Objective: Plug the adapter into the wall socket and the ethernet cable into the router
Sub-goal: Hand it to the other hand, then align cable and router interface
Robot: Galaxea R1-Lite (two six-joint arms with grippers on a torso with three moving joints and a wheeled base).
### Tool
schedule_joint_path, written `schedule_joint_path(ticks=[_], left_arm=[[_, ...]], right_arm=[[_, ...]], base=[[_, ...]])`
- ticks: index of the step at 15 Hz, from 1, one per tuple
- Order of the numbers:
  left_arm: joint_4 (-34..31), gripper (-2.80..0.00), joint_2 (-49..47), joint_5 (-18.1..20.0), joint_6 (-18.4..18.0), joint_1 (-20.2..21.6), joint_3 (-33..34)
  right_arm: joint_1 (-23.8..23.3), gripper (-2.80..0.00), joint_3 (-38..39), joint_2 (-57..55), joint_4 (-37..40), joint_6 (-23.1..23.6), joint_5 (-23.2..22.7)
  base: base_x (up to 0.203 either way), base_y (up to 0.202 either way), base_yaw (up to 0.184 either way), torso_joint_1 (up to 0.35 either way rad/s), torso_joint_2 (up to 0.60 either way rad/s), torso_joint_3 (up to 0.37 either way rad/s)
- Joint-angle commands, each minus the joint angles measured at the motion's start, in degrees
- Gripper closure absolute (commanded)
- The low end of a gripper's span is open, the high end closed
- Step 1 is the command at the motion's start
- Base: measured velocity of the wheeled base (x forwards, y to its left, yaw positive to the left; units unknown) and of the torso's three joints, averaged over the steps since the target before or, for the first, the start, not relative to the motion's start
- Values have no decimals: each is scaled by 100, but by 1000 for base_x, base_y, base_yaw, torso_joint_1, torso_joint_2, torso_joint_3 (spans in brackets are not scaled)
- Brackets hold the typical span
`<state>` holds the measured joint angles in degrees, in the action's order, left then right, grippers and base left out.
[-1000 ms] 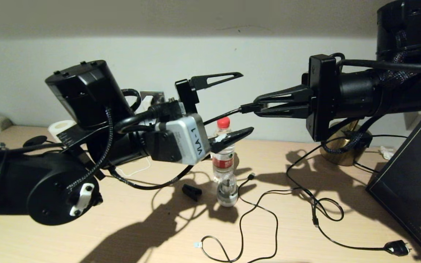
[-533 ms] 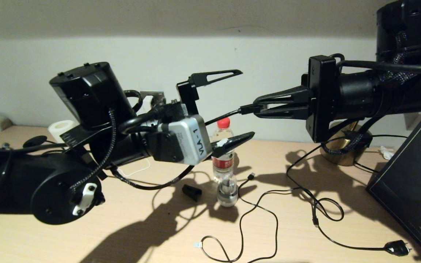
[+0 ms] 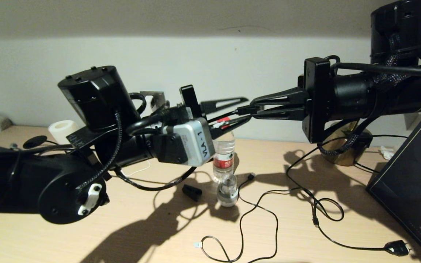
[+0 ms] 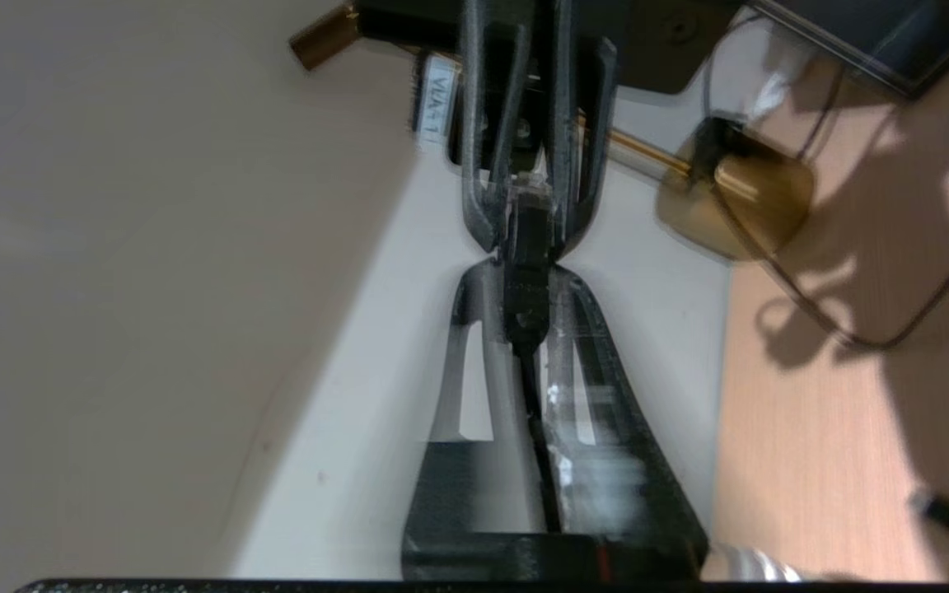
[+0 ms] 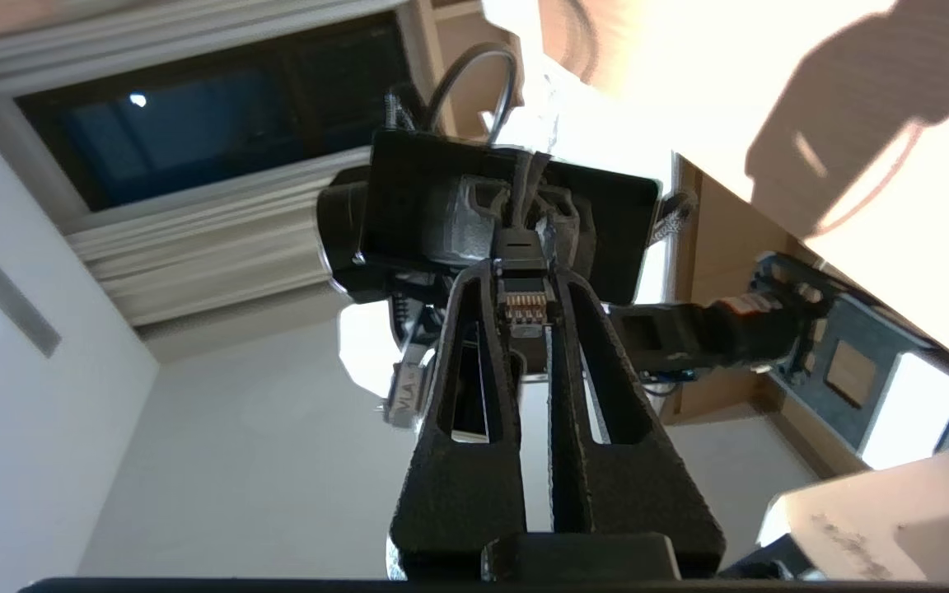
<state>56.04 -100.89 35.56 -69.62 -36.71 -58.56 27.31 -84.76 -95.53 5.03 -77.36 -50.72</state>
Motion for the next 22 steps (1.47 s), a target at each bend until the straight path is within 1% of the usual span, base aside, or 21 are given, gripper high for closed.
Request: schedule_joint_path(ticks=[1,8,9,11,14,15,16,17,18,19,20,21,22], left_arm=[[70,0,-44,4,-30,-3,-6],[109,0,-44,-13,10,-25,3],[109,0,-44,-14,10,-30,3],[109,0,-36,-14,28,-28,22],[117,0,161,1,255,22,215],[116,0,336,4,359,43,373],[112,0,542,5,604,85,592],[112,0,719,4,1081,162,789],[121,0,867,-12,1734,255,1016],[150,0,1018,-103,2407,356,1257],[190,0,1174,-345,3043,446,1466],[210,0,1298,-678,3707,486,1622],[218,0,1423,-1014,4400,504,1733]], right_arm=[[4,0,3,-27,7,-42,-34],[8,0,30,-27,7,11,-17],[11,-280,30,-27,7,19,-8],[3,-280,47,-27,7,19,1],[-83,-280,42,106,7,45,56],[-202,-280,12,253,7,88,144],[-282,-280,-14,450,7,201,219],[-331,-280,-23,658,11,415,321],[-355,-280,-1,889,30,763,488],[-365,-280,78,1130,117,1335,709],[-363,0,201,1330,350,2065,1049],[-331,0,348,1475,654,2865,1667],[-230,0,547,1601,893,3518,2575]], base=[[0,0,0,0,0,0],[0,0,0,0,0,0],[0,0,0,0,0,0],[0,0,0,0,0,0],[0,0,0,0,0,0],[0,0,0,0,0,0],[0,0,0,0,0,0],[0,0,0,0,0,0],[0,0,0,0,0,0],[0,0,0,0,0,0],[0,0,0,0,0,0],[0,0,0,0,0,0],[0,0,0,0,0,0]])
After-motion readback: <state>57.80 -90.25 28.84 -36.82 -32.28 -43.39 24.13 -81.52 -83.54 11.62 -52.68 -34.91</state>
